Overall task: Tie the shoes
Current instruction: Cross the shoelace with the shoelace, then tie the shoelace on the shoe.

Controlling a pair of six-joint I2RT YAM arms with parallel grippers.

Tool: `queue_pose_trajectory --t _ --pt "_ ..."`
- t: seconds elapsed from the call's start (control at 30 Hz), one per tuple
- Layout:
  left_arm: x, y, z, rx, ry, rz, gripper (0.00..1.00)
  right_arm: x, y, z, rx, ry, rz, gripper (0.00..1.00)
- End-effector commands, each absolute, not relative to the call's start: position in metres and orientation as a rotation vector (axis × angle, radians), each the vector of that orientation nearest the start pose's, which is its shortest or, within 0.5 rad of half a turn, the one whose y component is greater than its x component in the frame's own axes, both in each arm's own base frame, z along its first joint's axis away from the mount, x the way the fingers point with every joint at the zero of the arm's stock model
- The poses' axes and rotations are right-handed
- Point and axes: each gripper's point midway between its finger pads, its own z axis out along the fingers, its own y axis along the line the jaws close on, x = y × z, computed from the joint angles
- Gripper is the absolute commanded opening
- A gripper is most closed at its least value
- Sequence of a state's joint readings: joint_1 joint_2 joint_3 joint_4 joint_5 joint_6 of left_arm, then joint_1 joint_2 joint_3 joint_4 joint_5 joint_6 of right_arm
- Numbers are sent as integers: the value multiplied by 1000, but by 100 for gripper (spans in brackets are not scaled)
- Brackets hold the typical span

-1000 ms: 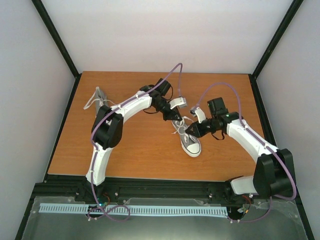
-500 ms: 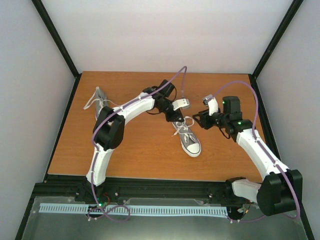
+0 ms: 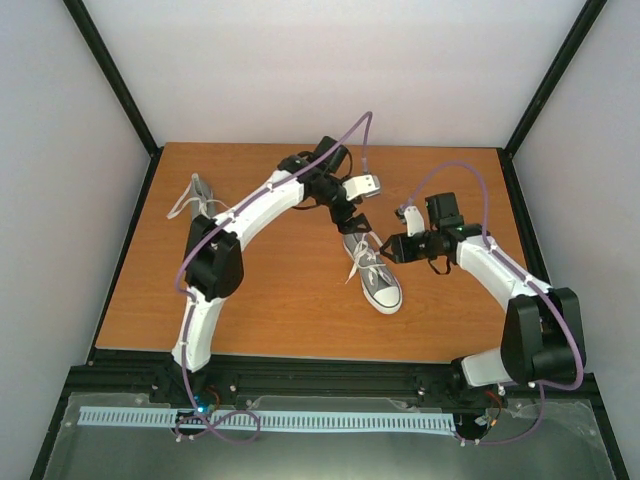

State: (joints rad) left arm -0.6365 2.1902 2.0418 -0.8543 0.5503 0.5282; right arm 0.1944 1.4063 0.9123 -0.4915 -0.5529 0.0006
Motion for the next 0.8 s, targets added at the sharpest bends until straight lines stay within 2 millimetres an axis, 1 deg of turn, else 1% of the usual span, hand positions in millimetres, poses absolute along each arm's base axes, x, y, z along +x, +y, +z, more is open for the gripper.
queue_pose_trajectory --t 0.0,0.07,0.1,0.17,0.2,0.23,0.27,0.33,0.37,0.43,0.5,0.6,0.7,0.77 --pt "372 -367 190 1606 1980 -646 98 304 147 114 -458 2576 675 45" --pt "360 -352 170 1625 2050 -611 90 303 145 111 -470 2579 658 46" --pt "352 -347 162 1630 2088 -612 84 302 146 108 -477 2585 671 47" --pt "335 -340 143 1642 2167 -633 66 301 153 103 -480 2605 739 48" --pt "327 -338 133 1646 2198 -646 60 299 159 100 -482 2610 799 50" --pt "319 -338 124 1651 2224 -656 57 299 164 98 -485 2614 844 51" --pt "311 -338 114 1654 2249 -664 57 298 167 95 -487 2618 880 52" --pt "298 -342 97 1677 2276 -661 60 298 172 90 -497 2620 923 55" --pt "293 -344 90 1687 2282 -653 64 297 173 89 -506 2615 936 55" --pt "289 -349 81 1675 2293 -644 77 295 174 88 -524 2602 950 55" --pt "288 -352 74 1654 2298 -649 83 293 176 87 -541 2596 976 55" --pt "291 -357 65 1628 2300 -627 85 290 180 86 -559 2583 1015 55" --pt "291 -357 49 1643 2299 -554 85 288 180 83 -567 2590 1023 53" --pt "294 -358 41 1641 2301 -520 85 287 180 80 -568 2597 1024 53"
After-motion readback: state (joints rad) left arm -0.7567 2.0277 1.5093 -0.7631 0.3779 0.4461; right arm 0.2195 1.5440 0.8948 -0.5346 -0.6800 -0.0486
